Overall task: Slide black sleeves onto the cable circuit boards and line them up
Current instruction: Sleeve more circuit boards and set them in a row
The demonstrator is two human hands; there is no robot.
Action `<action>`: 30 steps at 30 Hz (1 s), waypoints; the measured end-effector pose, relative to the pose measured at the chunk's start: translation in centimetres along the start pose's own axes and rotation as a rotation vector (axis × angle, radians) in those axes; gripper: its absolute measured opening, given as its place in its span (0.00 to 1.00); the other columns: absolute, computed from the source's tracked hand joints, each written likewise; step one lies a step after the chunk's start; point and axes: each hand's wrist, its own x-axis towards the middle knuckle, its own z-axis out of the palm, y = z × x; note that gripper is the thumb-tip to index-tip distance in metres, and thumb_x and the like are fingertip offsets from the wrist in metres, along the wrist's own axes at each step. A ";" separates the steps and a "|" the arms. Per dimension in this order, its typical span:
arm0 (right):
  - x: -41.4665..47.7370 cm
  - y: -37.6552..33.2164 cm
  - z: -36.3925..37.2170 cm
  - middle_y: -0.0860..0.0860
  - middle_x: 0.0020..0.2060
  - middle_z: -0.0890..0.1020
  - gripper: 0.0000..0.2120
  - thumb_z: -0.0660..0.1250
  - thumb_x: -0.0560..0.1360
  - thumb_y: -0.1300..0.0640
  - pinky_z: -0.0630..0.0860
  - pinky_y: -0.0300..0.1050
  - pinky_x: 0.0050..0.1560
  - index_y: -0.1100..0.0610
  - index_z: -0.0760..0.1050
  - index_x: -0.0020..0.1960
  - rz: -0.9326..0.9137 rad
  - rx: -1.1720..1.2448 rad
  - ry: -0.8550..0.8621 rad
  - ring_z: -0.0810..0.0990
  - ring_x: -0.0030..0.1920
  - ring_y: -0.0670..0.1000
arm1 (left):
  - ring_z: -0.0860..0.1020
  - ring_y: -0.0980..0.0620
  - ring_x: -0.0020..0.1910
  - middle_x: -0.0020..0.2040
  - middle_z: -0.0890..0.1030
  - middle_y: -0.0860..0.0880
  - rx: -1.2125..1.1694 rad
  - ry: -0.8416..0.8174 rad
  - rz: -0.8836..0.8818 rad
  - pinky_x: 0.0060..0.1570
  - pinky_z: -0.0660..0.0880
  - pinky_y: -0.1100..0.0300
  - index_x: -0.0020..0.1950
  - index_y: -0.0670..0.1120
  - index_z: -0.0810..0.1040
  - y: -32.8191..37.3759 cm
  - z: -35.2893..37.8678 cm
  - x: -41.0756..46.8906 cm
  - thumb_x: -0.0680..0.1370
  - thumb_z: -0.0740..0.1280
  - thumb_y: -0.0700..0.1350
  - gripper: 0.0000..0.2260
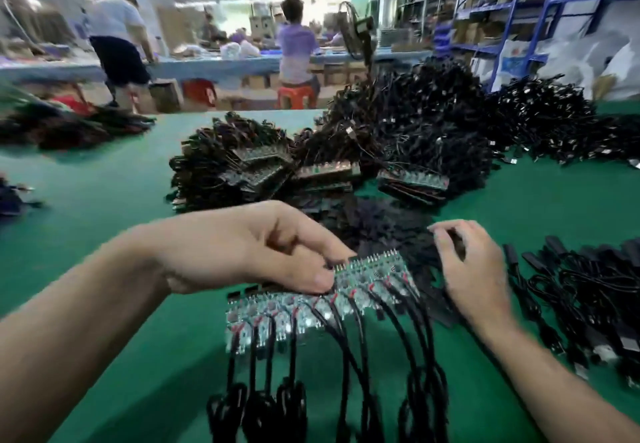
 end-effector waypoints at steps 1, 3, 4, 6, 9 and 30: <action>0.1 -0.1 -0.2 0.50 0.50 0.81 0.07 0.64 0.83 0.59 0.74 0.48 0.54 0.56 0.81 0.53 -0.019 -0.016 0.008 0.79 0.53 0.52 | 0.71 0.64 0.32 0.33 0.75 0.60 -0.014 -0.044 0.024 0.46 0.68 0.63 0.54 0.50 0.85 -0.9 0.3 -0.6 0.79 0.72 0.51 0.07; -0.1 -1.4 -0.6 0.48 0.50 0.81 0.07 0.64 0.83 0.58 0.76 0.51 0.58 0.55 0.82 0.53 -0.063 -0.017 0.013 0.79 0.54 0.50 | 0.71 0.64 0.34 0.34 0.78 0.60 -0.048 0.017 0.001 0.44 0.69 0.68 0.58 0.53 0.85 -2.3 1.0 -1.0 0.82 0.68 0.45 0.08; -0.2 -2.4 -0.8 0.46 0.50 0.81 0.07 0.64 0.83 0.56 0.76 0.48 0.58 0.54 0.82 0.53 -0.095 0.013 0.004 0.79 0.54 0.47 | 0.73 0.63 0.35 0.36 0.80 0.59 -0.036 0.081 -0.031 0.43 0.69 0.69 0.60 0.53 0.84 -3.1 1.2 -0.9 0.82 0.68 0.45 0.09; -0.7 -5.0 -1.2 0.40 0.49 0.82 0.08 0.64 0.83 0.50 0.74 0.37 0.54 0.49 0.82 0.52 -0.179 0.106 -0.117 0.79 0.52 0.41 | 0.73 0.60 0.37 0.38 0.83 0.55 0.032 0.190 -0.073 0.42 0.68 0.65 0.62 0.54 0.84 -4.3 1.7 -0.6 0.81 0.70 0.48 0.11; -2.2 -8.9 -0.5 0.38 0.47 0.84 0.15 0.59 0.80 0.38 0.75 0.36 0.47 0.43 0.82 0.53 -0.229 0.146 -0.533 0.82 0.48 0.41 | 0.68 0.56 0.33 0.34 0.75 0.54 0.033 0.307 -0.031 0.34 0.64 0.64 0.59 0.55 0.85 -5.5 2.8 -0.3 0.78 0.73 0.50 0.10; -5.3 -12.1 0.4 0.36 0.41 0.83 0.10 0.66 0.75 0.38 0.73 0.35 0.43 0.42 0.80 0.43 -0.209 -0.096 -0.797 0.81 0.43 0.38 | 0.69 0.52 0.33 0.33 0.74 0.51 -0.259 0.364 0.068 0.35 0.64 0.57 0.41 0.45 0.79 -10.5 6.7 -3.3 0.79 0.72 0.51 0.12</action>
